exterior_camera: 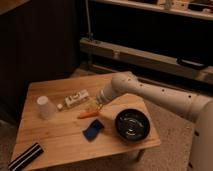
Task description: Place the pepper on the white sponge
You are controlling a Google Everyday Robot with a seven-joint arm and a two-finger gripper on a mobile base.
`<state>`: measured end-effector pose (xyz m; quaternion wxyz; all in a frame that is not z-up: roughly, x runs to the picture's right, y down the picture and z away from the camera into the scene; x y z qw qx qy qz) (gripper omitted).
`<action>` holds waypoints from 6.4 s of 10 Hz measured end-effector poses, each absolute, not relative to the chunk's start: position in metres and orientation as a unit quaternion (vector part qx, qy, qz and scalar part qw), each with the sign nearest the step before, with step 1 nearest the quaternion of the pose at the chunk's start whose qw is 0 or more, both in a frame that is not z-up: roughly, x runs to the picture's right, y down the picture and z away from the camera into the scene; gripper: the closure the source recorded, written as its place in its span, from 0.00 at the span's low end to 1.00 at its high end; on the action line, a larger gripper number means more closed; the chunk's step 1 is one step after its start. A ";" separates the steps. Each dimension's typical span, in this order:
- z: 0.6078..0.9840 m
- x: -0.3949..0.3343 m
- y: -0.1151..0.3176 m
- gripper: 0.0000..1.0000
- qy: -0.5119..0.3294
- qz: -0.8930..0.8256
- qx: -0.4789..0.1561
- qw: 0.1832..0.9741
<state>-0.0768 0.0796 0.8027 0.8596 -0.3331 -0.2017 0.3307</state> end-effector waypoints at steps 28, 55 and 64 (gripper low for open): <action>0.850 -0.080 0.131 1.00 -0.208 0.201 -0.325 0.900; 0.804 -0.055 0.181 1.00 -0.194 0.216 -0.392 0.873; 0.805 -0.051 0.183 0.33 -0.183 0.220 -0.383 0.878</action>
